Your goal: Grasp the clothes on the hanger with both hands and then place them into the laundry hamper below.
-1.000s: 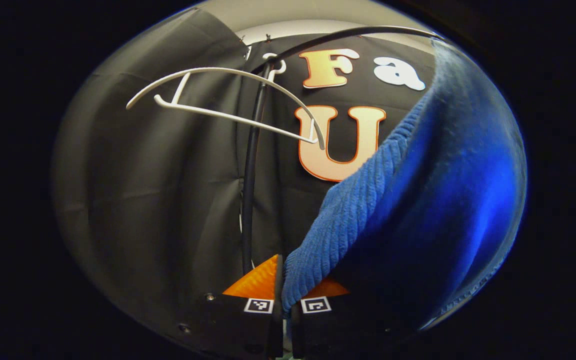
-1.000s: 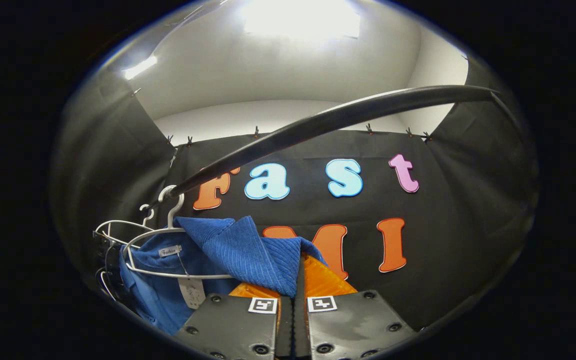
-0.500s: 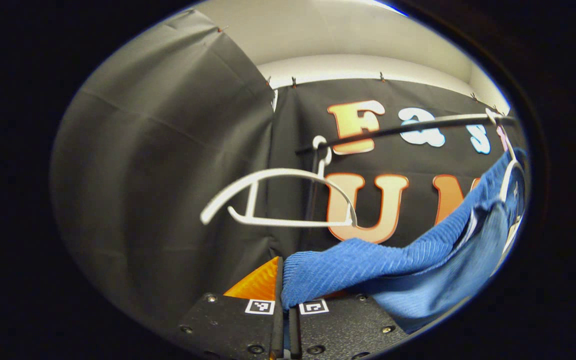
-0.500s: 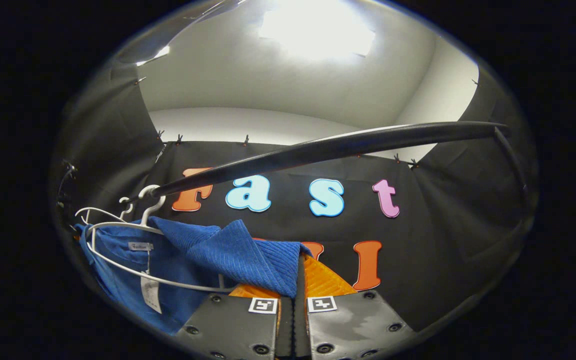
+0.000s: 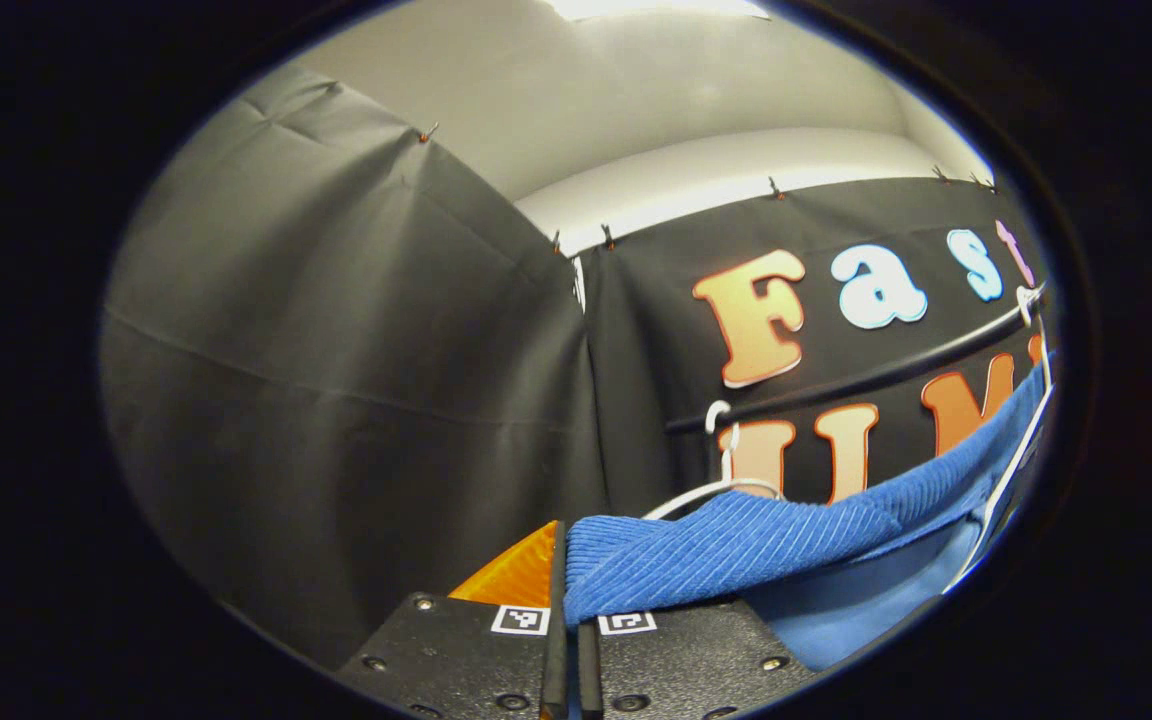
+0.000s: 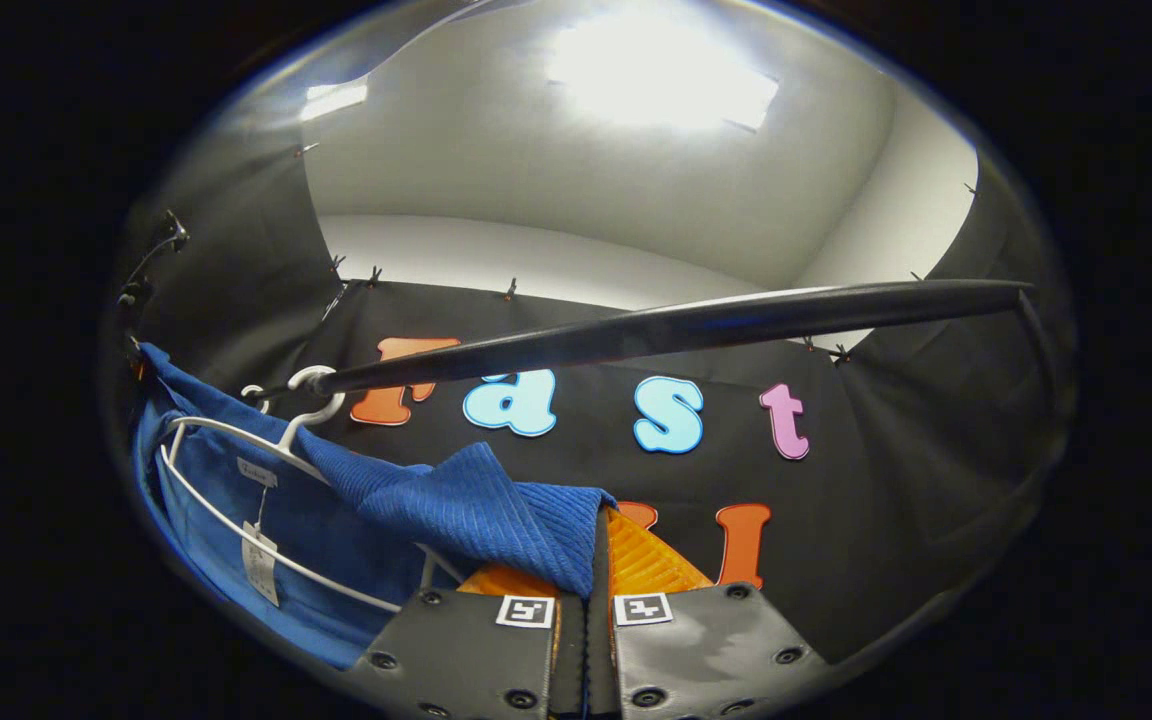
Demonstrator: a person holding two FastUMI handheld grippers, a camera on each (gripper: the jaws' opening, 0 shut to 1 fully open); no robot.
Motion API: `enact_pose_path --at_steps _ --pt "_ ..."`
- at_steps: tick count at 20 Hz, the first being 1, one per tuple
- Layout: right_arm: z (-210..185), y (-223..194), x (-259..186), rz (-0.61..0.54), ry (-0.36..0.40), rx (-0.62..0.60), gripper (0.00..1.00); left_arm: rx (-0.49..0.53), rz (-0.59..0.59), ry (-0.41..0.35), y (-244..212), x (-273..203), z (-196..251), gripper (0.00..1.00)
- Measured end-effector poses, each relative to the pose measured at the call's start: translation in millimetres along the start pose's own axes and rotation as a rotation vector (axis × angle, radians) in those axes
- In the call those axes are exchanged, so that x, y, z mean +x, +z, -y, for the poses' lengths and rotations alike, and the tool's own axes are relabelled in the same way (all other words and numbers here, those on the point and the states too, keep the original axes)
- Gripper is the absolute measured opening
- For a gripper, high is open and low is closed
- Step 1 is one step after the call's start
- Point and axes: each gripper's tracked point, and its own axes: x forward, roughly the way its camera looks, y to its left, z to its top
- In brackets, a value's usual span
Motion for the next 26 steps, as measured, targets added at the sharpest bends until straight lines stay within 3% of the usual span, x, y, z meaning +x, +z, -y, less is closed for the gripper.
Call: enact_pose_path --at_steps 2,5,7,10,12,17,19,22,23,25,26 --pt "-7.5 -7.4 4.8 -0.020 0.023 0.007 0.08 -0.053 -0.073 0.017 -44.0 3.0 2.7 0.06" --pt "-16.8 -3.4 2.4 -0.024 0.036 -0.046 0.08 0.013 -0.104 0.020 -86.1 2.4 12.3 0.07" --pt "-20.0 1.0 1.6 -0.019 0.050 -0.066 0.09 -0.011 -0.189 -0.003 -128.2 2.8 27.6 0.06" --pt "-27.1 -0.2 4.7 -0.020 0.059 -0.100 0.08 -0.010 -0.270 -0.044 -185.3 -2.2 54.7 0.07" --pt "-24.6 -1.2 4.7 -0.023 0.047 -0.121 0.08 0.036 -0.298 -0.086 -211.0 -10.6 78.4 0.05" --pt "-21.4 -4.5 11.2 -0.034 0.033 -0.122 0.09 0.016 -0.349 -0.198 -259.6 -34.2 128.3 0.04" --pt "-24.7 -1.7 9.6 -0.030 0.044 -0.134 0.09 -0.069 -0.373 -0.183 -280.0 -33.4 125.8 0.06" --pt "-33.3 -4.9 11.2 -0.028 0.078 -0.133 0.08 -0.358 -0.414 -0.095 -279.6 -34.3 122.2 0.05" --pt "-32.6 -5.3 11.8 -0.021 0.072 -0.143 0.08 -0.340 -0.403 -0.087 -276.1 -35.4 126.1 0.06" --pt "-27.7 -9.0 13.4 -0.023 0.044 -0.151 0.08 -0.164 -0.335 -0.098 -267.7 -36.3 121.0 0.08" --pt "-22.0 -12.6 14.6 -0.032 0.025 -0.140 0.08 -0.131 -0.321 -0.120 -263.6 -39.3 124.2 0.05"
